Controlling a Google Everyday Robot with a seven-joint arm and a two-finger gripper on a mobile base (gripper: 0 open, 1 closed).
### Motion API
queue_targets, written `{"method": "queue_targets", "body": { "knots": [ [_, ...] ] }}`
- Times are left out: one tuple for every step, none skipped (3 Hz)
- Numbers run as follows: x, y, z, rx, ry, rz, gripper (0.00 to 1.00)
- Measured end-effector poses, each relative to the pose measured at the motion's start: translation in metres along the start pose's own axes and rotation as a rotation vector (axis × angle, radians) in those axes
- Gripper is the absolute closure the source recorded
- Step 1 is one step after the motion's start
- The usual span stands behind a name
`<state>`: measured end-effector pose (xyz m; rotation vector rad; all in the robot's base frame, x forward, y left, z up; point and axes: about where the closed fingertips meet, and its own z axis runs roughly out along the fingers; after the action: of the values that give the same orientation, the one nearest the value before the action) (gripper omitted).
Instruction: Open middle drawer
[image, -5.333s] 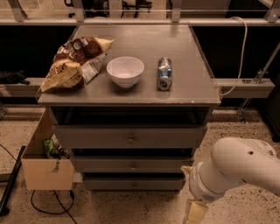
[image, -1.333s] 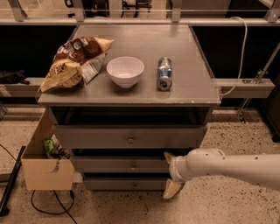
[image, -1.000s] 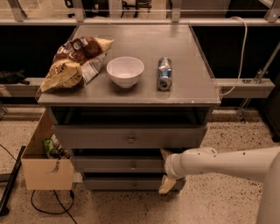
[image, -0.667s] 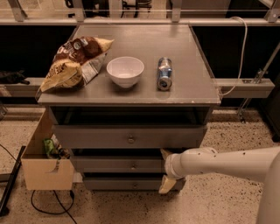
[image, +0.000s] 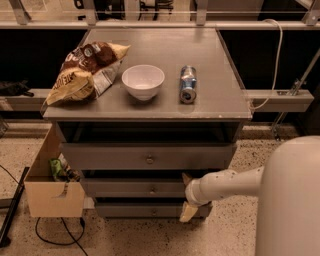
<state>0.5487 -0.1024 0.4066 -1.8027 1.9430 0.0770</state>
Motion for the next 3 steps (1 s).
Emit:
{"method": "queue_targets", "body": {
  "knots": [
    [0.0092, -0.0015, 0.0225, 0.003, 0.023, 0.009, 0.0],
    [0.0115, -0.0071, 0.0325, 0.019, 0.029, 0.015, 0.0],
    [0.0115, -0.0071, 0.0325, 0.019, 0.029, 0.015, 0.0]
  ]
}}
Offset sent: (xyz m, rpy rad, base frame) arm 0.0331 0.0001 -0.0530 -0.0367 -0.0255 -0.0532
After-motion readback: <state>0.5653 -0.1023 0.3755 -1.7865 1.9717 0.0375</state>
